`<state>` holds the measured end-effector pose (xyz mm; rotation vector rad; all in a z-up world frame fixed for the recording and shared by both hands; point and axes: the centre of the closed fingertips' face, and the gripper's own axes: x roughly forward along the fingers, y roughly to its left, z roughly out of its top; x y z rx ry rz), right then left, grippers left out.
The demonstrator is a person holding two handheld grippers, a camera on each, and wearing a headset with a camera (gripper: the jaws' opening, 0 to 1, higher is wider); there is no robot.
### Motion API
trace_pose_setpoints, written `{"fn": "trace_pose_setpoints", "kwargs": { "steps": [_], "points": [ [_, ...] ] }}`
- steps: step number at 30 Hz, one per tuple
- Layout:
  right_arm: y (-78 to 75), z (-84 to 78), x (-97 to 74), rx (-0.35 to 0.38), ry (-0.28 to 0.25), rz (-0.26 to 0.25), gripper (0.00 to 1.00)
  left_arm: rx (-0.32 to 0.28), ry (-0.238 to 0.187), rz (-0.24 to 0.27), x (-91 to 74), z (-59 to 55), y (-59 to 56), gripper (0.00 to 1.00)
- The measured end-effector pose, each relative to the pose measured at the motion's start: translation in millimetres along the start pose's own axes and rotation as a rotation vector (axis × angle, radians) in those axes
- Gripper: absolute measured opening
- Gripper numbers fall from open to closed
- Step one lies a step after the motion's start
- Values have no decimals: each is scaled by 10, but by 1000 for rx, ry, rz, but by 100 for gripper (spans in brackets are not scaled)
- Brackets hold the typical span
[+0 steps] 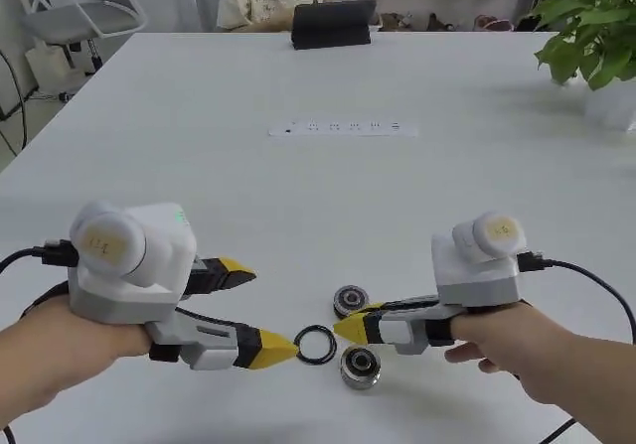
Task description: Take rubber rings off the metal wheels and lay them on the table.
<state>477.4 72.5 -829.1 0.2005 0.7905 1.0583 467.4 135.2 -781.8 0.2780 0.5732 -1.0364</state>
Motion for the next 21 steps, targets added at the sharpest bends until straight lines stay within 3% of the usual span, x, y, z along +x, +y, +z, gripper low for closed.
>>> {"fn": "trace_pose_setpoints", "kwargs": {
  "steps": [10, 21],
  "points": [
    [-150, 83, -137, -47, -51, -52, 13, -21, 7, 3, 88, 18, 52, 58],
    [-321, 68, -207, -101, -57, -103, 18, -24, 11, -5, 225, 53, 82, 56]
  ]
}}
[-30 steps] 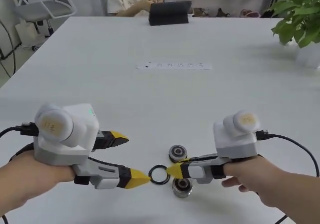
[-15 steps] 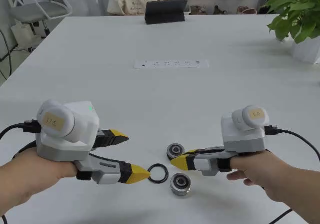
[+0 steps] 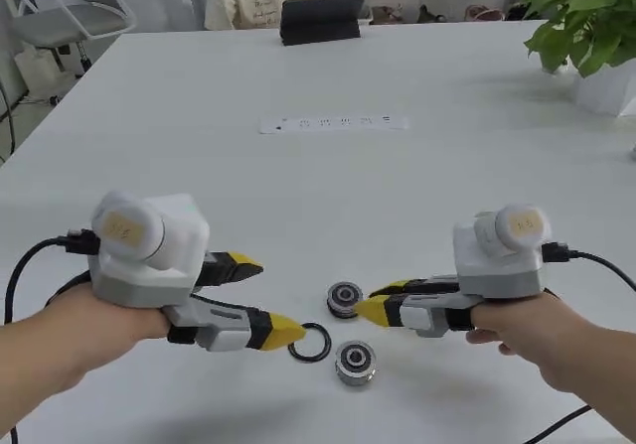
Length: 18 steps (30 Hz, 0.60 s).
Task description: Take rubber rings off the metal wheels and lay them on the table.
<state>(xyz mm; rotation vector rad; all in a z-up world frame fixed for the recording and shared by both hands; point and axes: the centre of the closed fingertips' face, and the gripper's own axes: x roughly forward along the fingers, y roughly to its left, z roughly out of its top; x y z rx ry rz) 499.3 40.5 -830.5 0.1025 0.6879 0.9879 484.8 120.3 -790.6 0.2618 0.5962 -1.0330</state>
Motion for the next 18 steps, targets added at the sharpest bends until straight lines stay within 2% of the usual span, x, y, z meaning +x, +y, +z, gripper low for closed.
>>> {"fn": "trace_pose_setpoints", "kwargs": {
  "steps": [3, 18],
  "points": [
    [-35, -22, -1, -48, 8, -9, 19, -4, 2, -2, 46, 10, 9, 55],
    [-88, -72, 63, -117, 21, -17, 21, 3, 7, -20, 247, 36, 19, 48]
  ]
}}
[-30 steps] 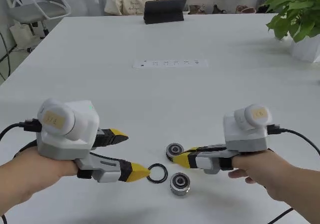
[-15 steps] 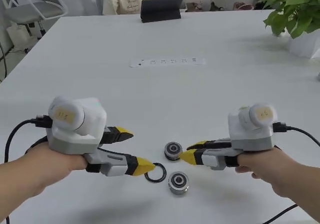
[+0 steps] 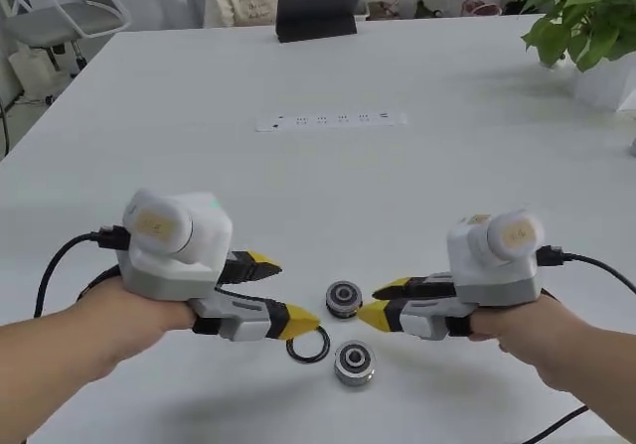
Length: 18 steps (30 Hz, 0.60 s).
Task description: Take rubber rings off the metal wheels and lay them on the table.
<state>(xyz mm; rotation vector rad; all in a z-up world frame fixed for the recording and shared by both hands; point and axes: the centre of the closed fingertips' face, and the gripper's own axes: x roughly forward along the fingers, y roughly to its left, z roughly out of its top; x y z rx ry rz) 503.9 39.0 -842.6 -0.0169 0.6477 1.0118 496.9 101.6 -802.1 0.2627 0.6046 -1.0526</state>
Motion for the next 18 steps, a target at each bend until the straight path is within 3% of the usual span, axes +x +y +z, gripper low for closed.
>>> {"fn": "trace_pose_setpoints", "kwargs": {
  "steps": [18],
  "points": [
    [-52, -45, 65, -40, 3, -14, 18, -5, -1, -19, 239, 24, -1, 37]
  ]
}}
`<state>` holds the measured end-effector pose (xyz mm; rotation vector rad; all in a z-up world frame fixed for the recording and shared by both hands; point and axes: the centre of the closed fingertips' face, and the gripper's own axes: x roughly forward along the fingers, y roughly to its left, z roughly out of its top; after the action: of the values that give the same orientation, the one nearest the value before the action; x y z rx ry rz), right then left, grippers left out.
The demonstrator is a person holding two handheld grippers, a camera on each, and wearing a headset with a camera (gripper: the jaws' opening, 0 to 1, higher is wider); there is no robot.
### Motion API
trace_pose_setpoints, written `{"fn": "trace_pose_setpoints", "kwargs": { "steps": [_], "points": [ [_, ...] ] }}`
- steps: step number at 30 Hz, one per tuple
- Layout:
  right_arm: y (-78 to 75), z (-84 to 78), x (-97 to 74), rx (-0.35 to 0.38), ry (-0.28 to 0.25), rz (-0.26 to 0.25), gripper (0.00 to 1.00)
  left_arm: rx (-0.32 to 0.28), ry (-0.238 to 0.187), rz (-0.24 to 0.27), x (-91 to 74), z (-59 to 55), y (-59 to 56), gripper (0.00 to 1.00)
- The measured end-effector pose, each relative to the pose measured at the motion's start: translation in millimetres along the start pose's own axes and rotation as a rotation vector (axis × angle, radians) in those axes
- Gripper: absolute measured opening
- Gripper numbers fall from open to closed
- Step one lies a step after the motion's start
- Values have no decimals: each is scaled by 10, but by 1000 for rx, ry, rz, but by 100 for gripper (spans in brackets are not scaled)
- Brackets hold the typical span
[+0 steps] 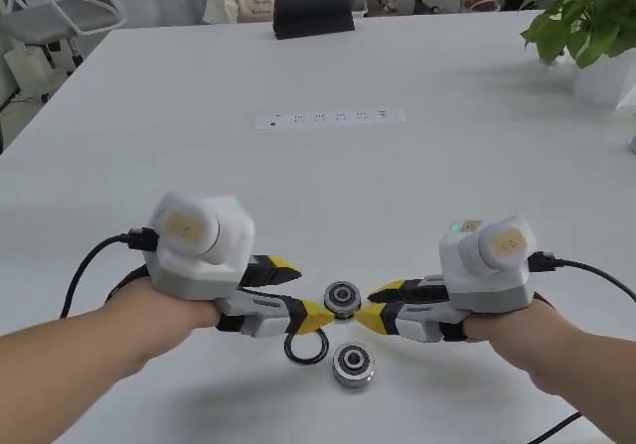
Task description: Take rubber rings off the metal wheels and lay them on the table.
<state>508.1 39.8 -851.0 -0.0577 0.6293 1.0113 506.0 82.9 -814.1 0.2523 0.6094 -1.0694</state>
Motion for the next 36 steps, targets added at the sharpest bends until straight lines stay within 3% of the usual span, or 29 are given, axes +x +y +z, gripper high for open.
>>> {"fn": "trace_pose_setpoints", "kwargs": {
  "steps": [21, 36],
  "points": [
    [17, 6, 49, -33, -11, 7, 14, -11, 25, -33, 262, 4, -59, 25],
    [13, 4, 49, -28, -20, 6, 14, 10, 38, -26, 361, 15, -25, 16]
  ]
}}
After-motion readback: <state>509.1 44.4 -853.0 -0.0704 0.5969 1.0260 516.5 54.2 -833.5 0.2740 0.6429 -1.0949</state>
